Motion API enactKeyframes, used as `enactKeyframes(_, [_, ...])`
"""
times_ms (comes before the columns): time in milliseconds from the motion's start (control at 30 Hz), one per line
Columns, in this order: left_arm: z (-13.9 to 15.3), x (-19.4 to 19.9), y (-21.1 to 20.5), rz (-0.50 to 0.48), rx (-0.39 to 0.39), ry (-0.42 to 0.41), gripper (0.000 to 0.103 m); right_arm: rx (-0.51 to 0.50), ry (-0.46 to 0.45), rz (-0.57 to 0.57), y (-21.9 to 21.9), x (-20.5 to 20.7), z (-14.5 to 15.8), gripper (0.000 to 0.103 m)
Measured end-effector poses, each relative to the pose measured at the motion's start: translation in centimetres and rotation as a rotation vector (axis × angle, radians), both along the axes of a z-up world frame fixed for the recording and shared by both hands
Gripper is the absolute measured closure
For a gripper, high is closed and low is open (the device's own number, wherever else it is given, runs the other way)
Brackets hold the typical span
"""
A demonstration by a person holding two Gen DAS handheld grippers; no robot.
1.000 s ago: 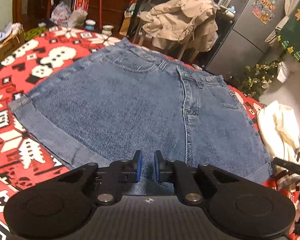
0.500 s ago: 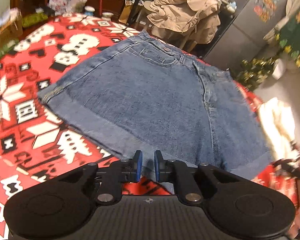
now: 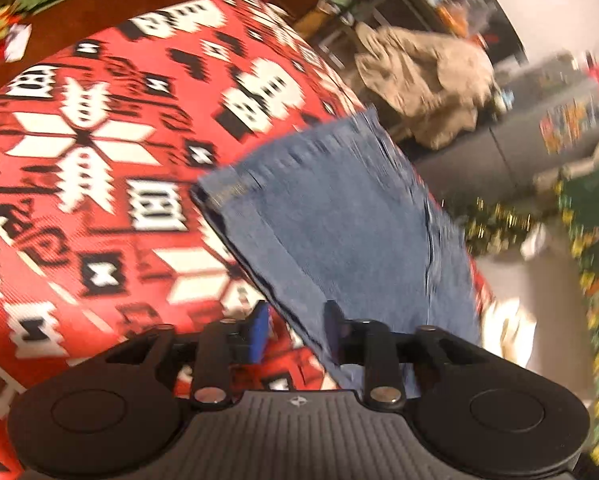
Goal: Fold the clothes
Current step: 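Close the left gripper on the rolled hem of one shorts leg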
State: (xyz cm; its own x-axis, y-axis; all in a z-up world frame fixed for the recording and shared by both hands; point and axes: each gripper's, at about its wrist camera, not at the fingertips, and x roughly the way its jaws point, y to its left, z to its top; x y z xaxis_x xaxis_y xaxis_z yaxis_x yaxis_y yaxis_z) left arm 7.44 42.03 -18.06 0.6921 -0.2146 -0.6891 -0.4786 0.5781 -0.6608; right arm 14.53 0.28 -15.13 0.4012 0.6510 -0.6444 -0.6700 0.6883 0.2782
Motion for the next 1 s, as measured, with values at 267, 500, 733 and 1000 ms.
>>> enactKeyframes(267, [-0.5, 0.7, 3.9, 0.107, -0.105, -0.019, 0.06, -0.132, -0.098, 0.033, 2.8, -1.9, -1.2, 0.081])
enactKeyframes(500, [-1.7, 1.4, 5.3, 0.155, -0.126, -0.006, 0.06, -0.197, -0.145, 0.044, 3.8, -2.8, -1.7, 0.077])
enactKeyframes(733, [-1.5, 1.3, 6.2, 0.2, -0.154, -0.035, 0.063, -0.196, -0.139, 0.031, 3.0, -2.5, -1.5, 0.077])
enactKeyframes(1000, [-1.9, 1.8, 6.1, 0.216, -0.186, -0.04, 0.065, -0.219, -0.156, 0.028, 2.5, -2.4, -1.2, 0.077])
